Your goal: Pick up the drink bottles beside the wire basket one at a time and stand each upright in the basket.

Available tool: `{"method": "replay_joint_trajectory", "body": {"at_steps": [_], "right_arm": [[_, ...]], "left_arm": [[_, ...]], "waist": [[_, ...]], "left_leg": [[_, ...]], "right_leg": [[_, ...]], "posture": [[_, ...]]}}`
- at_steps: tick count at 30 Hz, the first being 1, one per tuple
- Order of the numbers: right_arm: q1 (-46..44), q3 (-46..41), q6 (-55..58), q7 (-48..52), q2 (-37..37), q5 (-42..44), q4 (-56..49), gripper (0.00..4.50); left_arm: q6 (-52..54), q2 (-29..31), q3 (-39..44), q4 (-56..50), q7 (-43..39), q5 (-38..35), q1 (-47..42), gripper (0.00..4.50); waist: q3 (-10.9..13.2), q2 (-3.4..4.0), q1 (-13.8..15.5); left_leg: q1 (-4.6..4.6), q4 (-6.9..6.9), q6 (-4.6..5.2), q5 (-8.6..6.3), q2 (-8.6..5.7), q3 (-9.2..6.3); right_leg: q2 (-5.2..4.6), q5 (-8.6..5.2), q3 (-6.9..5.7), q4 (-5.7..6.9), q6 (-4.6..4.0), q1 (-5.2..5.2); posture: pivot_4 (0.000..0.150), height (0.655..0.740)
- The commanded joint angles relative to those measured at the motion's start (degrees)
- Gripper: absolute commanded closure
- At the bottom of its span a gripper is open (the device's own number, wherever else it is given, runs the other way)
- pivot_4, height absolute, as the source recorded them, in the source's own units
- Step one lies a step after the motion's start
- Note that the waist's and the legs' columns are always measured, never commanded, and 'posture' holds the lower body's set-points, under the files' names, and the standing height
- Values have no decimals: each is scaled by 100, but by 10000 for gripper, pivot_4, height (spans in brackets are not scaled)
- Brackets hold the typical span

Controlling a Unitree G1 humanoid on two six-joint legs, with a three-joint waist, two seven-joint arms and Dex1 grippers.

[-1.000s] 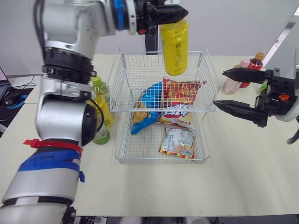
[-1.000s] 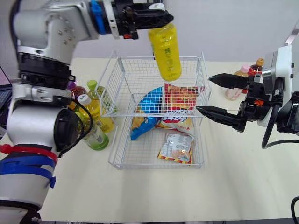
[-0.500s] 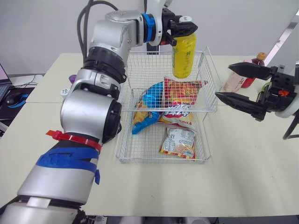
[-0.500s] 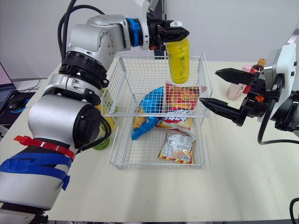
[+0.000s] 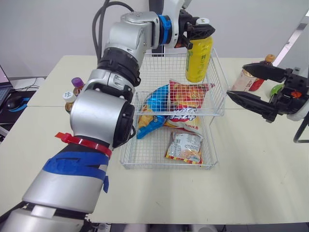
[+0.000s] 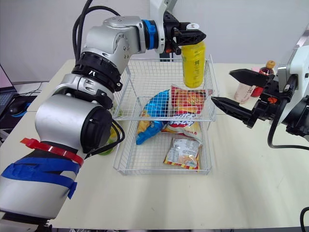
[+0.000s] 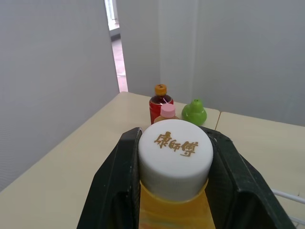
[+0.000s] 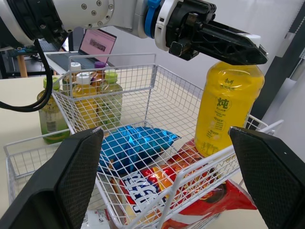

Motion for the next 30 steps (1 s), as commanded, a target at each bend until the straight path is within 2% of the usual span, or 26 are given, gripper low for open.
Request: {"method": "replay_joint_trajectory", "body": {"at_steps": [1, 3, 5, 6, 8, 14, 20, 24, 30], "right_arm": [[-50, -254, -100, -197, -27, -40, -83, 0], [-109, -227, -163, -324, -11, -185, -4, 0], [-133, -193, -193, -378, -24, -291, 43, 0], [-107, -172, -214, -355, -52, -373, 49, 0], [-69, -159, -216, -320, -75, -437, 58, 0], [-70, -174, -201, -292, -64, -477, 53, 0], [62, -266, -230, -336, -40, -553, 15, 0], [221, -321, -300, -294, -31, -628, -33, 0], [279, -258, -381, -79, -69, -702, -7, 0]], "left_arm": [[-86, -63, 138, -31, 16, 52, -248, 31330], [-62, -80, 200, 2, 35, 62, -271, 31330], [-90, -88, 236, 22, 59, 87, -286, 23748], [-103, -94, 251, 29, 65, 94, -293, 22114], [-94, -109, 302, 34, -3, 61, -311, 15277], [-22, -69, 451, -52, -227, -14, -378, 113], [271, 369, 423, -609, -875, -30, -363, 113], [817, 909, 365, -1539, -1286, -107, -32, 113], [1670, 1710, 455, -2931, -1138, -260, 695, 113]], "waist": [[0, 0, 7], [0, 0, 8], [0, 0, 9], [0, 0, 6], [0, 0, -1], [0, 0, -5], [0, 0, -48], [-1, 3, -87], [-4, 7, -80]], "left_leg": [[0, 0, 0, 0, 0, 0], [0, 1, 0, 0, -1, 0], [0, 2, 0, 0, 0, 0], [0, 2, 0, 0, 0, 0], [0, 2, 0, 0, 0, 1], [0, 2, -1, 0, 0, 1], [0, 2, -1, 1, 1, 2], [3, 2, -1, 1, 6, 3], [7, 22, 0, 0, 6, -1]], "right_leg": [[0, 0, 0, 0, 0, 1], [0, 0, 0, 0, 1, 1], [0, 0, 0, 0, 1, 1], [0, 1, 0, 0, 1, 1], [0, 0, 1, 1, 1, 0], [0, 1, 0, 2, 1, -1], [1, 1, 0, 5, 1, -1], [4, 1, 1, 11, 1, -3], [5, 0, 7, 31, 1, -1]], "posture": [[1500, 7400], [1500, 7400], [1500, 7400], [1500, 7400], [1500, 7400], [1500, 7400], [1500, 7400], [1500, 7400], [1500, 7400]]}}
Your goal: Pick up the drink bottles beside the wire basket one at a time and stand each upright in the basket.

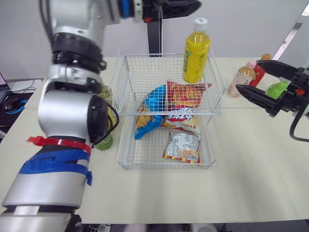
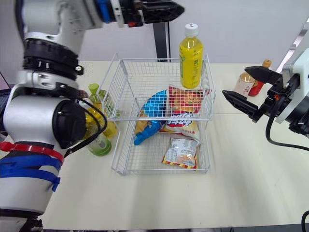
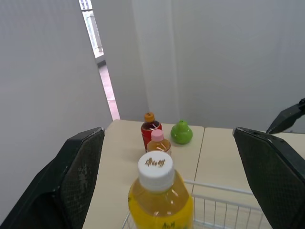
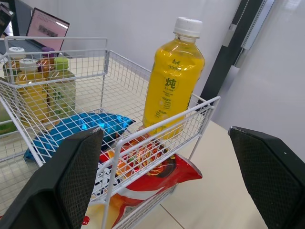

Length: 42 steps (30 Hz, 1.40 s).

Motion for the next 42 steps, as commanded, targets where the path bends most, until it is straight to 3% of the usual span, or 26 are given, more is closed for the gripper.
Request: {"method": "replay_joint_trajectory", "body": {"at_steps": [1, 11, 22, 29, 35, 39, 42], "right_arm": [[-16, -141, -135, 151, -84, -30, -70, 0], [-357, 69, -200, 946, -374, 7, 252, 0], [-1790, 1340, 156, 1805, -228, 448, 503, 0], [-2321, 1948, 266, 2124, 184, 398, 649, 0], [-2569, 2273, 439, 2084, 428, 209, 765, 0], [-2575, 2238, 494, 2105, 572, 277, 698, 0], [-2529, 2201, 513, 2090, 627, 289, 619, 0]], "left_arm": [[508, 451, 104, -1032, 102, -165, 354, 113], [1649, 1949, 914, -3387, 719, -652, 2542, 113], [2243, 3222, 2245, -4322, 783, -1492, 4267, 113], [2720, 3996, 3692, -4490, 382, -1801, 6277, 113], [2715, 3980, 4877, -4669, 202, -1858, 7914, 113], [2605, 3694, 5210, -4878, 268, -1945, 8544, 113], [2517, 3429, 5172, -4986, 655, -2017, 8526, 113]], "waist": [[0, 0, 10], [-1, 2, 1], [0, 2, 25], [0, 3, -3], [1, 4, 29], [0, 3, 113], [-1, 2, 164]], "left_leg": [[-1, 6, 0, 0, -1, -5], [1, 54, 19, -11, -2, -34], [18, 51, 21, -13, 0, -25], [37, 31, 23, -14, 3, -1], [49, 7, 25, -15, 15, 33], [48, -6, 25, -16, 16, 39], [47, -18, 25, -16, 17, 44]], "right_leg": [[0, 0, 0, 5, 0, 0], [3, 0, 19, 52, -1, -3], [3, 0, 60, 54, -1, 0], [5, 0, 101, 54, -1, -7], [0, 4, 129, 52, -7, -25], [-8, 7, 133, 47, -9, -40], [-17, 8, 135, 42, -10, -42]], "posture": [[1500, 7400], [1500, 7400], [1500, 7400], [1500, 7400], [1500, 7400], [1500, 7400], [1500, 7400]]}}
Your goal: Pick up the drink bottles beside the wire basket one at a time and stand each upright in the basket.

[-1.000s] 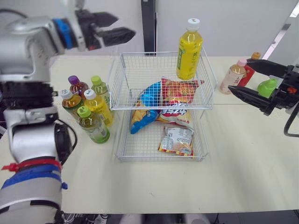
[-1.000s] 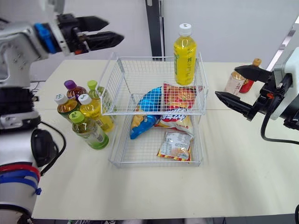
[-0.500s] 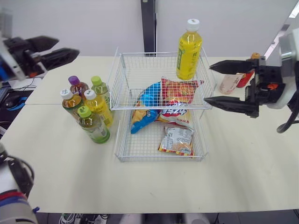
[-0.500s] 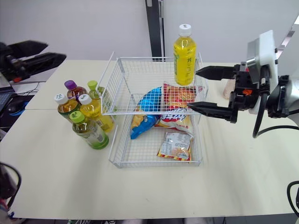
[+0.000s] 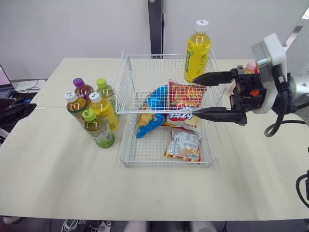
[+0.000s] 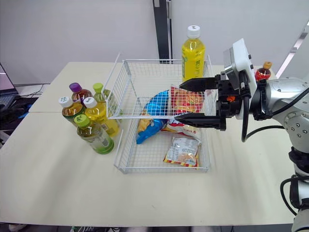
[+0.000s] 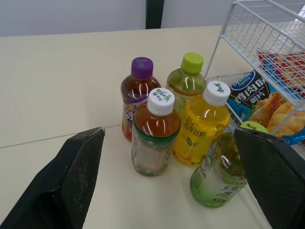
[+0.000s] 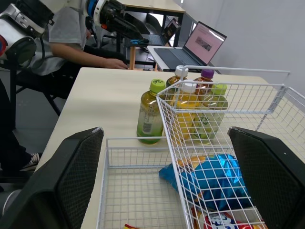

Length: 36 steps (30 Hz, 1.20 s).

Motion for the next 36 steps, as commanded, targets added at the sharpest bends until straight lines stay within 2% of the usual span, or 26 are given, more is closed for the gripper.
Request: {"method": "replay_joint_trajectory", "body": {"at_steps": [1, 8, 14, 19, 36], "right_arm": [[-13, -183, -1, -15, 32, 66, -191, 0], [62, -238, 30, -17, 52, 84, -309, 0], [94, -273, 80, -22, 65, 113, -384, 0], [74, -317, 155, -34, 63, 163, -398, 0], [48, -445, 373, -249, -2, 328, -535, 0]], "left_arm": [[-188, -192, 95, -244, 487, -151, -156, 113], [-358, -967, -508, -669, 1757, -214, -760, 113], [-909, -1492, -1199, -729, 2719, 73, -1192, 113], [-1254, -1566, -1854, -543, 2884, 234, -1341, 113], [-2252, -1518, -2742, 550, 3061, 746, -1847, 113]], "waist": [[0, -1, 25], [-2, -3, 27], [-2, -4, 0], [-2, -4, 2], [-2, -4, 3]], "left_leg": [[0, -3, 0, 0, 1, -1], [-1, -8, -1, 0, 0, 3], [-1, -8, -1, 1, 0, 9], [0, -9, -1, 1, 1, 16], [-2, -10, -1, 0, -4, 15]], "right_leg": [[0, 0, -1, -1, -1, 0], [0, 2, -1, -4, 0, 2], [3, 4, -5, -3, 2, 1], [16, 6, -5, -3, 1, -1], [18, 6, -6, -5, 3, -2]], "posture": [[1500, 7400], [1500, 7400], [1500, 7400], [1500, 7400], [1500, 7400]]}}
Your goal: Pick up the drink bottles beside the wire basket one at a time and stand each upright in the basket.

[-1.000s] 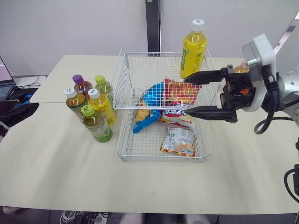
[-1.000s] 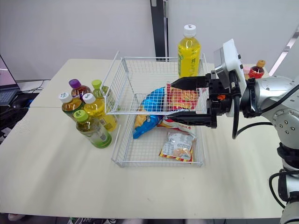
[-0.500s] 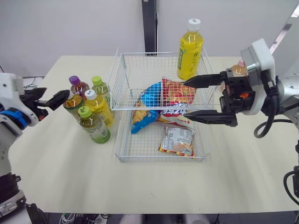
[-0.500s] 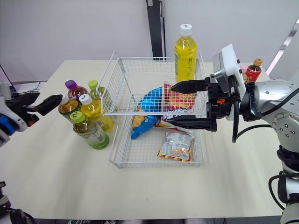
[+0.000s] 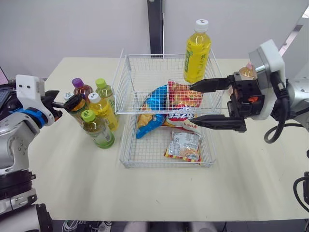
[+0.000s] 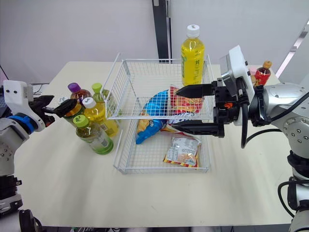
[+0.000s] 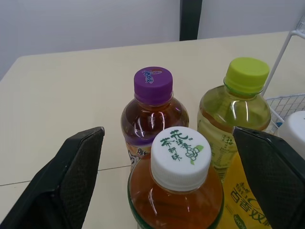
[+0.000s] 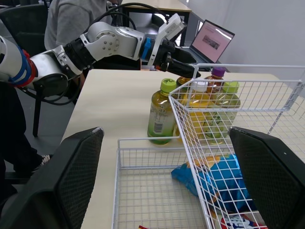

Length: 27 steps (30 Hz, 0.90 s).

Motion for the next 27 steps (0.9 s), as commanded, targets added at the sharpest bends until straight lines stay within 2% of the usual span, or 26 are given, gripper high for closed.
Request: {"method": "replay_joint_trajectory", "body": {"at_steps": [1, 4, 10, 12, 23, 27], "right_arm": [[-109, -236, -3, -88, -80, 92, -172, 0], [-105, -271, 15, -143, -79, 111, -191, 0], [-120, -311, 40, -203, -60, 107, -195, 0], [-129, -319, 45, -219, -57, 106, -198, 0], [-52, -282, -84, -197, -107, -121, -126, 0], [-26, -155, -249, -57, -185, -454, 64, 0]], "left_arm": [[-208, 95, -58, 62, 55, 103, -165, 1922], [-220, 69, -147, 194, 119, 156, -217, 8314], [-261, 14, -265, 294, 7, 99, -269, 27125], [-277, 40, -248, 307, -11, 103, -241, 31512], [73, 388, 205, -312, -59, -237, 124, 31466], [295, 646, 407, -518, -124, -403, 139, 31466]], "waist": [[0, 0, 2], [0, 0, 7], [0, 0, 4], [0, 0, 3], [0, -1, -13], [1, -1, -4]], "left_leg": [[0, 0, 0, 0, 0, 0], [-1, 0, 0, 0, 0, -1], [-1, 0, 0, 0, -1, 0], [-1, 0, 0, 0, -1, -1], [-1, -1, 0, 0, 3, -2], [-9, -3, 0, 0, 2, -1]], "right_leg": [[0, 0, 0, 0, 0, 0], [0, 0, -2, 0, 0, 0], [0, 0, -1, 0, 1, 0], [0, 0, -1, 0, 1, 0], [0, 0, 2, -1, 1, -4], [0, 0, 2, -3, 1, -13]], "posture": [[1500, 7400], [1500, 7400], [1500, 7400], [1500, 7400], [1500, 7400], [1500, 7400]]}}
